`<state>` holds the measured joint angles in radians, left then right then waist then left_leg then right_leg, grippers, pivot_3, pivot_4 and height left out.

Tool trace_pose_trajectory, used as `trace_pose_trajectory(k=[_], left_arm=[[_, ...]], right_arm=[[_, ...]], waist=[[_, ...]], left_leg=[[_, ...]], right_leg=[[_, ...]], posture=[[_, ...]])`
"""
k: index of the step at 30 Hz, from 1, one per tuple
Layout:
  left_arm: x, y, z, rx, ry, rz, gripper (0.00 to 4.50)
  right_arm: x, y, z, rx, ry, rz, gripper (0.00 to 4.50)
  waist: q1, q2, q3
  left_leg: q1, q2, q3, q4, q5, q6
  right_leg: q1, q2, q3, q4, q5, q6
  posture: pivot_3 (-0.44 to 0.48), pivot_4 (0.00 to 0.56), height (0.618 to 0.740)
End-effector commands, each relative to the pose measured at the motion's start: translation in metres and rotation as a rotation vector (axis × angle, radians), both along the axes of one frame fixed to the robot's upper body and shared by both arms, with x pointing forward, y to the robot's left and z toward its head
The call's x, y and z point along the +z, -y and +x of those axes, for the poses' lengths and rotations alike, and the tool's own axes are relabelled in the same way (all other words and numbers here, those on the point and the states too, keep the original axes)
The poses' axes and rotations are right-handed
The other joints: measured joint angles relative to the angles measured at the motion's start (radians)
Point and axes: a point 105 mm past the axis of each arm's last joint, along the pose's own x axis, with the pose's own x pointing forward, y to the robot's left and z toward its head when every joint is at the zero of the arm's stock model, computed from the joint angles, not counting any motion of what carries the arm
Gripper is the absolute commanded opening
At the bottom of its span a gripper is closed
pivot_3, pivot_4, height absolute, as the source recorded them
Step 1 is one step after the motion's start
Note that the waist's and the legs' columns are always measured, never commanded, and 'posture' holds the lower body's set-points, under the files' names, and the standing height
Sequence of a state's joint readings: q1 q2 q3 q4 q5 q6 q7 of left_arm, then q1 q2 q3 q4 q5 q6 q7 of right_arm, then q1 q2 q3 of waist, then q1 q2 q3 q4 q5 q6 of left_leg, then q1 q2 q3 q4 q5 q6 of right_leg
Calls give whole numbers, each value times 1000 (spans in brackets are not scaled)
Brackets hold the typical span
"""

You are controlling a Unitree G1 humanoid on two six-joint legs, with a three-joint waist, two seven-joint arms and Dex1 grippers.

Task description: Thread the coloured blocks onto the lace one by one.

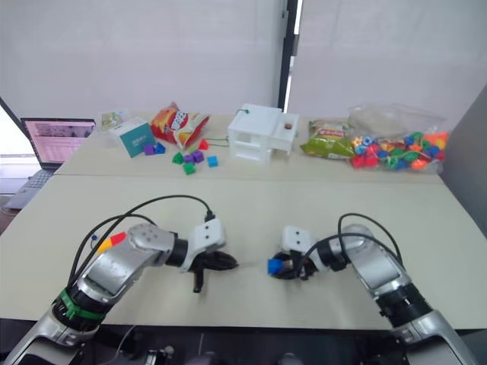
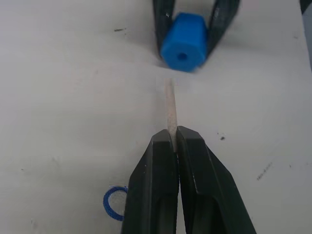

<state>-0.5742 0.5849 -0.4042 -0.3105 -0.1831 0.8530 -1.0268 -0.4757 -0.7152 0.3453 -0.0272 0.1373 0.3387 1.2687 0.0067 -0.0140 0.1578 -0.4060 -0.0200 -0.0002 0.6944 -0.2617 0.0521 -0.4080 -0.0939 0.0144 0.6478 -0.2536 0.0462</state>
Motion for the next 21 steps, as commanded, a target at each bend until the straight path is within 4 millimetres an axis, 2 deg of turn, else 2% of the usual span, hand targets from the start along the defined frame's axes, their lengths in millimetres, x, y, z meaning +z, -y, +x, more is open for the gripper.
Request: trace_pose_trajectory(k=[1,8,13,21], left_arm=[[9,5,-7,-53,13,42,0],[2,1,-10,-80,-11,127,0],[-3,1,-9,-73,-19,133,0],[0,11,-7,-79,-13,93,0]], right_arm=[[6,-9,-8,11,27,0,1295],[0,-11,-7,-28,25,-27,1295],[-1,-14,-10,-29,21,-25,1295],[0,-17,-12,-29,17,-17,1295]], waist=[[0,0,0],[0,0,0],[0,0,0],[-1,0,0]], left_leg=[[0,0,0,0,0,0],[0,0,0,0,0,0],[1,0,0,0,0,0],[1,0,0,0,0,0]], right_leg=[[0,0,0,0,0,0],[0,1,0,0,0,0],[1,1,0,0,0,0],[1,1,0,0,0,0]], posture=[[0,150,740],[0,150,740],[0,150,740],[0,150,740]])
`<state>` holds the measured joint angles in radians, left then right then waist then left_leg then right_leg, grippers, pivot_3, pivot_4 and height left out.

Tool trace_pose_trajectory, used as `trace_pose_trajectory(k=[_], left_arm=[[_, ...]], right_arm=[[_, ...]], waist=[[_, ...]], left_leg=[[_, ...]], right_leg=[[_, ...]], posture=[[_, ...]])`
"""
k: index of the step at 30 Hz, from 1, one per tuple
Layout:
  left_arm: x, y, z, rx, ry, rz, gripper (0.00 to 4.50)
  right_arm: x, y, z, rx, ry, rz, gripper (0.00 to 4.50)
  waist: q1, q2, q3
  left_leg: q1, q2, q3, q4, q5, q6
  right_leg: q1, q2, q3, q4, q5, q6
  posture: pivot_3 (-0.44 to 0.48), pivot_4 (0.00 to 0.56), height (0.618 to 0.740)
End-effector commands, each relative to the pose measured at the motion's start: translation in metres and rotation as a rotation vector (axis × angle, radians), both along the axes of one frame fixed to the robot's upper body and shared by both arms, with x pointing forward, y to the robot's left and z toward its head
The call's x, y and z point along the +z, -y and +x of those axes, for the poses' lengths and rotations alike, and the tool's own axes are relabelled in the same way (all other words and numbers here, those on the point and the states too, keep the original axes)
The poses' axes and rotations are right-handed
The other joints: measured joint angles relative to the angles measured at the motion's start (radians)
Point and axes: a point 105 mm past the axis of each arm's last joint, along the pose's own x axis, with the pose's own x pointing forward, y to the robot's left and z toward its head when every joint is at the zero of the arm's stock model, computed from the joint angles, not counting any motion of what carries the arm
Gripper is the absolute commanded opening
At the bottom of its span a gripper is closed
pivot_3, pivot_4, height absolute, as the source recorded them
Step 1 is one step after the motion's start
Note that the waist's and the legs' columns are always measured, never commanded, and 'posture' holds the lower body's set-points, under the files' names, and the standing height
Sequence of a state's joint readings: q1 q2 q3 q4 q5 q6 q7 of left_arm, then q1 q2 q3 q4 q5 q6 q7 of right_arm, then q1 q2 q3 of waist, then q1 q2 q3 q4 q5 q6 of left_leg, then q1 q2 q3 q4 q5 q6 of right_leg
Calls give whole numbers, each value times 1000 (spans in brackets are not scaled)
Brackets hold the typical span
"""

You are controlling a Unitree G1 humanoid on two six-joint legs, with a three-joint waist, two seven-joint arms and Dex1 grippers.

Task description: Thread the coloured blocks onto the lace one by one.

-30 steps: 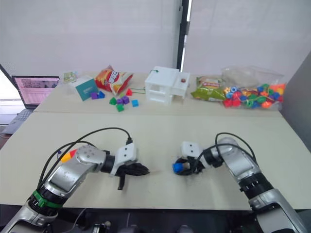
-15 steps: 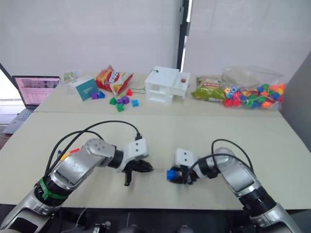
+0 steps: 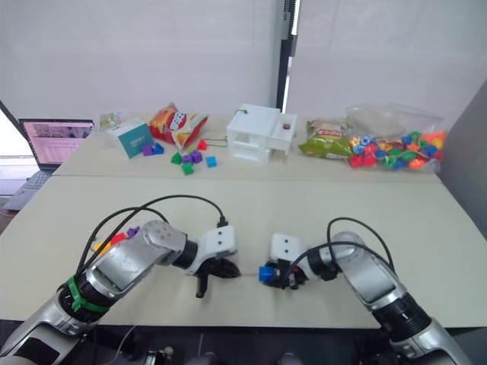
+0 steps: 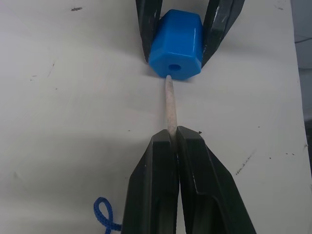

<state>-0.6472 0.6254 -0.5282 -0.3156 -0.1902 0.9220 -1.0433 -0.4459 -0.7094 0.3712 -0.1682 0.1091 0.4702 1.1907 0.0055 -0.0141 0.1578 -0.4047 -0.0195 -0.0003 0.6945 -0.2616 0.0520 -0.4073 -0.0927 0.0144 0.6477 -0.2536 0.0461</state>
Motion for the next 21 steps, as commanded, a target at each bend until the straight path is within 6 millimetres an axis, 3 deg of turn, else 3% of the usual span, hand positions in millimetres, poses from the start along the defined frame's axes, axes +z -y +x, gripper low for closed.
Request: trace_pose_trajectory(k=[1,11,21], left_arm=[[9,7,1,-23,36,-29,0],[8,18,-6,-60,14,-54,0],[12,15,-7,-56,9,-60,0]], right_arm=[[1,-5,-3,8,4,12,1295],[4,-10,-3,-11,-6,34,1295],[0,-5,-1,-60,-46,51,1295]], waist=[[0,0,0],[0,0,0],[0,0,0]], left_leg=[[0,0,0,0,0,0],[0,0,0,0,0,0],[1,0,0,0,0,0]], right_leg=[[0,0,0,0,0,0],[0,0,0,0,0,0],[1,0,0,0,0,0]], posture=[[0,150,740],[0,150,740],[0,150,740]])
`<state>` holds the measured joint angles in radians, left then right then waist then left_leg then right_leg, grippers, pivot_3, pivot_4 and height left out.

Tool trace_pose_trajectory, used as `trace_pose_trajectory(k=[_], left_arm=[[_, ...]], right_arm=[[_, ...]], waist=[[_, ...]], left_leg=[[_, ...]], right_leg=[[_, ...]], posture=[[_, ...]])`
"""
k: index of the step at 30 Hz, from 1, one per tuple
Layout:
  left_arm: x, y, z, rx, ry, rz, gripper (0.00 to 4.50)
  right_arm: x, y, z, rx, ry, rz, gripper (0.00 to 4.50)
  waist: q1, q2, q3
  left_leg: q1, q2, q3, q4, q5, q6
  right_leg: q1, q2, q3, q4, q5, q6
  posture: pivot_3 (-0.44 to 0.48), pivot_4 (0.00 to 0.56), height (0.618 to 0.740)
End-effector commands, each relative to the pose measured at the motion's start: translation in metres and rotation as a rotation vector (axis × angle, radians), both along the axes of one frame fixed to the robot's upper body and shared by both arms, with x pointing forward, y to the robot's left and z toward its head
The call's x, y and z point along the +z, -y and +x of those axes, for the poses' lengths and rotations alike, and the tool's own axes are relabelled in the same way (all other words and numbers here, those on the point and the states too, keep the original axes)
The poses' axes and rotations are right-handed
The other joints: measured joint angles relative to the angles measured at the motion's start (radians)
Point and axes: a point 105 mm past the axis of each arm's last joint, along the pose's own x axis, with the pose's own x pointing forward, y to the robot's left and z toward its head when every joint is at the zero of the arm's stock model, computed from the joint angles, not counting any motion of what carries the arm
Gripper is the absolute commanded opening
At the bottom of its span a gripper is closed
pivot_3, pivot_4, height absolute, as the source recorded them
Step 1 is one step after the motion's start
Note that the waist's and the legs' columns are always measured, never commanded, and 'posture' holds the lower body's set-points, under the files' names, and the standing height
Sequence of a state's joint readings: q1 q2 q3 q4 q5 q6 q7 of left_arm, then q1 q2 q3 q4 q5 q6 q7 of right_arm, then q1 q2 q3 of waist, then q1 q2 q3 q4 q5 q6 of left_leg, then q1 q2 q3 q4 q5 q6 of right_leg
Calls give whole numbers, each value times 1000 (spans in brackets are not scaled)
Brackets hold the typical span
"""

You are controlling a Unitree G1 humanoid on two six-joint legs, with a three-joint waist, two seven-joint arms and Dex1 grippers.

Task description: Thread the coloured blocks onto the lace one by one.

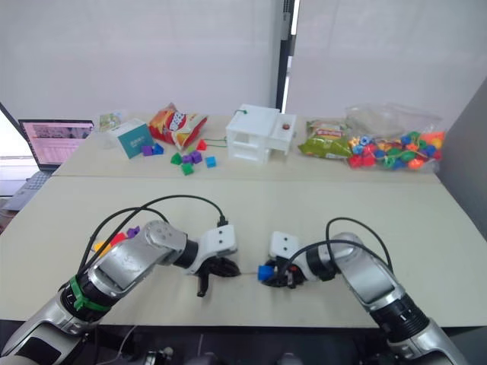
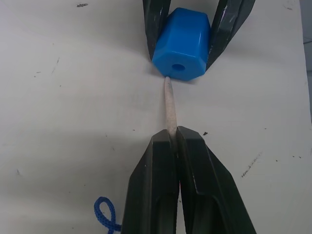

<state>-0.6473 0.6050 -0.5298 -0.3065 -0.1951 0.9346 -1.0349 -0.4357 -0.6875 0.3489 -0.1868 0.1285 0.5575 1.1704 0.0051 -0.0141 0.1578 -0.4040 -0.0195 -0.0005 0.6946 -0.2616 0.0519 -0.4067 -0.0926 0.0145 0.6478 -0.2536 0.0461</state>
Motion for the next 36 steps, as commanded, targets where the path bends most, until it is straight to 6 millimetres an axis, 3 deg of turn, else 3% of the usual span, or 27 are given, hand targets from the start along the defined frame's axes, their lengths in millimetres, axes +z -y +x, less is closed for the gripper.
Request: trace_pose_trajectory(k=[1,8,17,32,36], left_arm=[[15,11,-7,-59,26,-56,0],[20,11,-7,-51,23,-90,0],[12,-2,-7,-33,13,-49,0],[14,13,-6,-49,21,-77,0],[16,25,-10,-75,16,-104,0]], right_arm=[[0,-4,-2,3,-3,23,1295],[-5,-2,-8,8,-34,24,1295],[-7,9,-6,-31,-48,22,1295],[-6,1,-10,-24,-51,35,1295],[-5,-4,-11,-20,-51,42,1295]], waist=[[0,0,0],[1,0,0],[4,0,0],[5,0,0],[5,0,0]], left_leg=[[0,0,0,0,0,0],[0,0,0,0,0,0],[1,0,0,0,0,0],[0,0,0,0,0,0],[0,0,0,0,0,0]], right_leg=[[0,0,0,0,0,0],[0,0,0,0,0,0],[1,0,0,0,0,0],[1,0,0,0,0,0],[1,0,0,0,0,0]], posture=[[0,150,740],[0,150,740],[0,150,740],[0,150,740],[0,150,740]])
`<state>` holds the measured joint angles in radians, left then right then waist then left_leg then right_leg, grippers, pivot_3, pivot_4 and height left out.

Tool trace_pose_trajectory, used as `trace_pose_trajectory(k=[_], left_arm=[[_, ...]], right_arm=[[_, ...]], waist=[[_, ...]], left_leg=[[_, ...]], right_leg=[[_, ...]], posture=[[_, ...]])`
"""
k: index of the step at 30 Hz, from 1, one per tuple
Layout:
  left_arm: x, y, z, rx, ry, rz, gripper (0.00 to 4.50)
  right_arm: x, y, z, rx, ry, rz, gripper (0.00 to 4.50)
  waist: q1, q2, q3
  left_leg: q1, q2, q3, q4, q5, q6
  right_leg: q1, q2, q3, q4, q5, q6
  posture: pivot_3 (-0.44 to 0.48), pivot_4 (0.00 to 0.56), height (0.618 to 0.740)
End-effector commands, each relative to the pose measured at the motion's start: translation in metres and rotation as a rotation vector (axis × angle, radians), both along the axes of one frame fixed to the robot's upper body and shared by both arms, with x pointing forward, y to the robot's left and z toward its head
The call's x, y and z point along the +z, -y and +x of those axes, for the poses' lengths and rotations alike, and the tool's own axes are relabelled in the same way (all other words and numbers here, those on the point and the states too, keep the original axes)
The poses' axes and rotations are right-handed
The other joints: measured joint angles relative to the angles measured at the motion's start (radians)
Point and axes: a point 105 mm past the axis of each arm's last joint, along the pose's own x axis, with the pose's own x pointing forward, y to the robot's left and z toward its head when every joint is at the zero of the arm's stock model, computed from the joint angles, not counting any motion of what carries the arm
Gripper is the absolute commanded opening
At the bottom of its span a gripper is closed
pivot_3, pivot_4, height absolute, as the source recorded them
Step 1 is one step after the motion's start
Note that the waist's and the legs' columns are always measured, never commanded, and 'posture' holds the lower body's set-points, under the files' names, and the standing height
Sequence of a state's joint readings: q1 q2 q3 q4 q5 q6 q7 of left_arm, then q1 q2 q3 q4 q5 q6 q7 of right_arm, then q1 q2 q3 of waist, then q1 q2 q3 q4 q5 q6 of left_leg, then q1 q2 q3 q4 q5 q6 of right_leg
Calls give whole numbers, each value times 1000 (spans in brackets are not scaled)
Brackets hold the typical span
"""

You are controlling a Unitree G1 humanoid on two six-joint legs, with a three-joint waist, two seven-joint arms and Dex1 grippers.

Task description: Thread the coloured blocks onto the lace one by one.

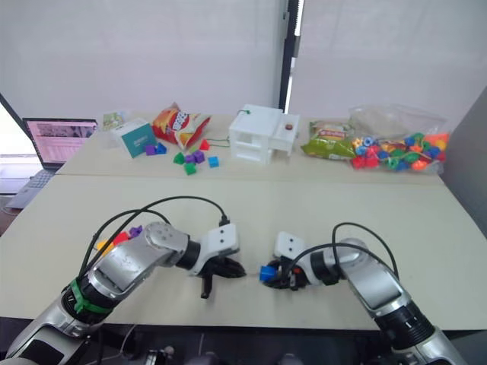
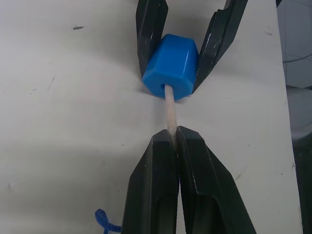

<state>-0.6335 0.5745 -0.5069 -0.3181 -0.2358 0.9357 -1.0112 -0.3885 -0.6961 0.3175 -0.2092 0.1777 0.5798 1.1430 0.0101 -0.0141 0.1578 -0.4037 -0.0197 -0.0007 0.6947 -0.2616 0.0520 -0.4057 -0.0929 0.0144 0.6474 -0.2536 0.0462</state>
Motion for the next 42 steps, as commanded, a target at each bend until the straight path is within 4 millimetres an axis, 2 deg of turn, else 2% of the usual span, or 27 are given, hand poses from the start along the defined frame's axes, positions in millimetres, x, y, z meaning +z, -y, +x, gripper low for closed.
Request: trace_pose_trajectory(k=[1,10,17,21,25,31,33,38,42], left_arm=[[13,19,-7,-72,31,-49,0],[12,45,-10,-122,32,-96,0],[11,40,-4,-139,76,-96,0],[-4,40,5,-168,189,-102,0],[-4,39,10,-161,213,-140,0],[1,23,15,-137,198,-148,1941],[-1,11,15,-131,186,-125,2555],[-3,-12,10,-120,131,-112,2555],[-20,-23,15,-65,131,-86,2555]], right_arm=[[-2,-10,-6,23,-17,2,1295],[-2,-23,-6,12,-17,23,1295],[0,-22,-5,-1,-18,31,1295],[0,-23,-7,3,-25,36,1295],[-1,-22,-7,-4,-30,31,1295],[-2,-16,-5,-27,-30,16,1295],[-3,-13,-5,-38,-31,12,1295],[-3,-10,-4,-56,-29,12,1295],[-2,-8,-4,-63,-27,13,1295]], waist=[[1,0,0],[2,0,0],[0,0,0],[1,0,0],[3,0,0],[-4,0,0],[-6,0,0],[-12,0,0],[-9,0,0]], left_leg=[[0,0,0,0,0,0],[1,-1,0,1,0,0],[1,0,0,0,0,0],[1,0,0,0,0,0],[2,0,-1,0,0,0],[2,0,0,0,0,0],[2,0,0,-1,0,0],[2,1,0,-1,0,0],[2,0,-1,-1,0,0]], right_leg=[[0,0,0,0,0,0],[1,0,0,0,0,0],[1,0,0,0,0,0],[1,0,0,0,0,0],[3,-1,0,0,0,0],[2,0,0,0,0,0],[1,0,1,0,0,0],[1,0,1,0,0,0],[1,0,0,0,0,0]], posture=[[0,150,740],[0,150,740],[0,150,740],[0,150,740],[0,150,740],[0,150,740],[0,150,740],[0,150,740],[0,150,740]])
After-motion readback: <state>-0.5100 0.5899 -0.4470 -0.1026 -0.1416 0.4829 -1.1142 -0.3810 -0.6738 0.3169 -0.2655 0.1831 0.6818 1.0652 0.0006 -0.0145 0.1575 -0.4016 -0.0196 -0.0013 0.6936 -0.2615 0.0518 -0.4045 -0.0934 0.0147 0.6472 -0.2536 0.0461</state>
